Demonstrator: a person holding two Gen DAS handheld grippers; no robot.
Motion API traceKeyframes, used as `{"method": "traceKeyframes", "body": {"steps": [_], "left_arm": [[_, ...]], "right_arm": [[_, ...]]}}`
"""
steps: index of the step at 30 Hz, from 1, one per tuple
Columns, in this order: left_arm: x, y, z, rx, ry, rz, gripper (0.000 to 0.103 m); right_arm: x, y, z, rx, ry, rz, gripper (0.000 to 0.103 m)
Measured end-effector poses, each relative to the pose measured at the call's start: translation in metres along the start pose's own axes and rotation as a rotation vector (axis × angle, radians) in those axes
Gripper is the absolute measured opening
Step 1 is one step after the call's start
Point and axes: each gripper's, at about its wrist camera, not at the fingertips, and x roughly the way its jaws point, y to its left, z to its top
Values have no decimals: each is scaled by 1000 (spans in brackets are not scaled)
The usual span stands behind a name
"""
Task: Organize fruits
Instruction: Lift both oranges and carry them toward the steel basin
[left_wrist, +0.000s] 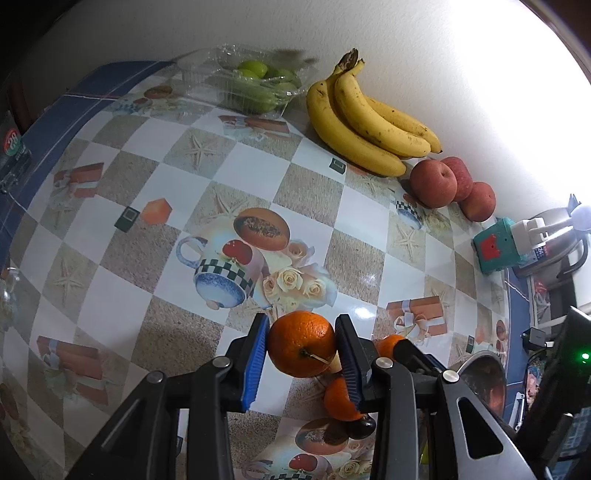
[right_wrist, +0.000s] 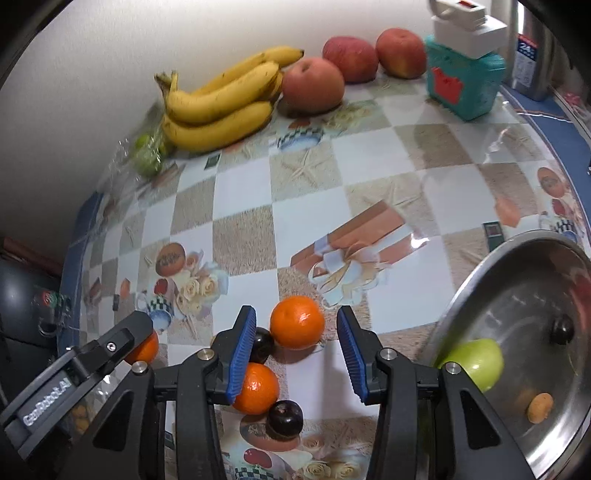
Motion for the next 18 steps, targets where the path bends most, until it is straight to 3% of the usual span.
{"method": "traceKeyframes", "body": {"steps": [18], "left_arm": [[3, -4, -1, 15, 5, 7, 39]], "right_arm": [[21, -9, -1, 63, 29, 4, 46]]}}
